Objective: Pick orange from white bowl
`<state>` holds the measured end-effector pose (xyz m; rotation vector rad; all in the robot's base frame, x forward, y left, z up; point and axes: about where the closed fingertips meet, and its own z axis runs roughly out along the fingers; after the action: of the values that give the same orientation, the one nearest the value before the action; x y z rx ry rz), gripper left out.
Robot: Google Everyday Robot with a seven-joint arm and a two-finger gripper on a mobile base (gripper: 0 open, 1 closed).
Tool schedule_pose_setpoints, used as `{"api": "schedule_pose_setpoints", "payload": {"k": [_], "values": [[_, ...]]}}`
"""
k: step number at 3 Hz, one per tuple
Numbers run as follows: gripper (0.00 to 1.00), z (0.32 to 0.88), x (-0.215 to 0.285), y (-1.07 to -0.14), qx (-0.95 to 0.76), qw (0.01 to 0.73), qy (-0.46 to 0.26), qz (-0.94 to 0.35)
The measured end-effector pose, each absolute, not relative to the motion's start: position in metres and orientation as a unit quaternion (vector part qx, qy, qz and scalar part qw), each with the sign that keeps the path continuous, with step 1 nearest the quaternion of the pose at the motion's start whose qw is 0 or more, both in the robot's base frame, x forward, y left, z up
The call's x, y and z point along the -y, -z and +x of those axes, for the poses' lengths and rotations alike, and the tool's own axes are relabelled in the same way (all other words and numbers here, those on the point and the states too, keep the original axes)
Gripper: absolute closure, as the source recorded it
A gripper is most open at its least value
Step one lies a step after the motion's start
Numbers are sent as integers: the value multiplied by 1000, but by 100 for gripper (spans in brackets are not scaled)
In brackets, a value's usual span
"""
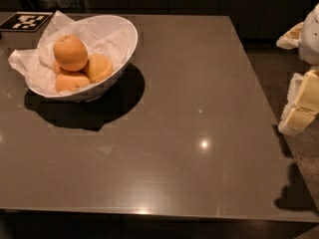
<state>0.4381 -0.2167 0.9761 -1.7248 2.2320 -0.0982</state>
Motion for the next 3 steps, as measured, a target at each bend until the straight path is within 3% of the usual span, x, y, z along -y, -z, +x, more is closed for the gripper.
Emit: {"api": "schedule_pose_setpoints", "payload": {"k": [2, 3], "values": [[0, 439, 209, -980, -775, 160, 35, -610], [0, 446, 197, -983, -760, 181, -5, -624]]}}
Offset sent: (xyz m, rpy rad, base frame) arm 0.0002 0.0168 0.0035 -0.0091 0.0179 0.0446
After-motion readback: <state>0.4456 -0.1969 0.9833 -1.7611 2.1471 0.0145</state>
